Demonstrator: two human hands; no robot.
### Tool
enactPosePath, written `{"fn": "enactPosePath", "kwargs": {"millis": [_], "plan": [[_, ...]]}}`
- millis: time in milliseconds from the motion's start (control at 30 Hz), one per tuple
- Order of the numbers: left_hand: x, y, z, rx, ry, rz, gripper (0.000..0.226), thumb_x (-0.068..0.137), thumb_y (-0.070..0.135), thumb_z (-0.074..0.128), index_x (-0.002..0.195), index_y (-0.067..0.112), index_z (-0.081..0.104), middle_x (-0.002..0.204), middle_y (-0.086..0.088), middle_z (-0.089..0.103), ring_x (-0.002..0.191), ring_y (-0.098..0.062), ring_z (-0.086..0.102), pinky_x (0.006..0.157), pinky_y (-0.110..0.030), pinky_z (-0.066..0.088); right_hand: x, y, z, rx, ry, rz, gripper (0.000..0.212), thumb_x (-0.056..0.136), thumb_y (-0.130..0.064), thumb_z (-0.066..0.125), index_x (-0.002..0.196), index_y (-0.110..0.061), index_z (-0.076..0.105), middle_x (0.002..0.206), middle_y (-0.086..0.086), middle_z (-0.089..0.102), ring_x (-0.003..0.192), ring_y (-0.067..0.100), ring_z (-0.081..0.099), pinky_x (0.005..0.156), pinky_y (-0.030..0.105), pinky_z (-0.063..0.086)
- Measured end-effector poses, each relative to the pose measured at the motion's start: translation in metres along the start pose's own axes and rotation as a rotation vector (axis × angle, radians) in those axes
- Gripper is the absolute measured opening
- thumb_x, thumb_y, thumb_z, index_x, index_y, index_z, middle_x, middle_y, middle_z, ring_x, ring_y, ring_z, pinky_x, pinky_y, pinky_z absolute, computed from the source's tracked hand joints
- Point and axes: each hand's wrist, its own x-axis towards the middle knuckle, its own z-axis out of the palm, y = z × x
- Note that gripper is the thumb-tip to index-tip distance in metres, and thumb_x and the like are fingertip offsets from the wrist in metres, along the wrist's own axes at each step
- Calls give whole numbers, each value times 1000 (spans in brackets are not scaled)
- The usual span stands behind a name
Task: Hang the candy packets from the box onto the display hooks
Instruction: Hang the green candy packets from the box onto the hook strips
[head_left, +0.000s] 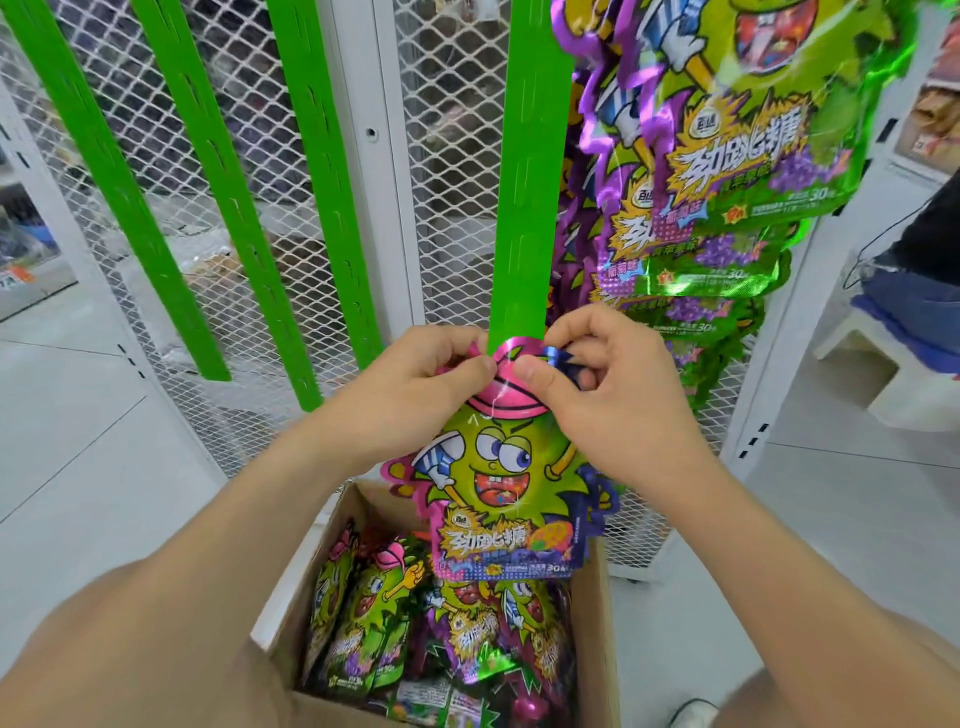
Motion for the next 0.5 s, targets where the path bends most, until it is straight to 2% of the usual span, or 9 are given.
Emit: {"fn": "enactPosePath", "kwargs": {"millis": [67,100,233,333,400,500], "plan": [[1,-1,1,-3,-9,10,27,108,28,56,89,12,66,82,-20,62,79,-25,54,75,-45,44,0,2,-1,80,-3,41,24,85,-28,88,90,-22,66,63,-16,67,50,0,46,52,19,39],[1,-1,1,-6,-12,16,28,107,30,57,91,8,64,81,-20,59,78,-24,52,75,-43,43,0,3,-3,130,-14,73,21,86,-25,87,91,-20,67,65,-11,71,52,3,51,54,22,42],[0,0,6,11,12,4,31,109,22,56,79,15,61,73,-5,48,70,-19,43,67,-34,35,-1,0,-8,273,-100,236,15,90,-20,82,96,-10,74,81,10,80,75,24,70,72,37,55],[-1,-2,9,18,2,-12,29,109,21,57,84,5,60,76,-9,51,70,-20,46,68,-36,38,-1,1,-9,249,-123,284,19,89,-22,84,97,-8,74,86,14,79,78,25,71,75,37,56],[0,-4,10,8,6,-14,31,109,19,58,81,6,59,75,-9,49,70,-21,44,68,-37,35,-1,4,-10,228,-137,306,21,88,-24,85,95,-9,72,87,17,79,76,23,68,74,38,53],[1,-6,11,21,-2,-8,32,105,28,62,84,4,63,74,-17,54,71,-22,44,69,-39,35,-1,10,-12,133,-144,285,23,87,-28,86,92,-13,70,81,16,77,66,16,61,65,33,48]]}}
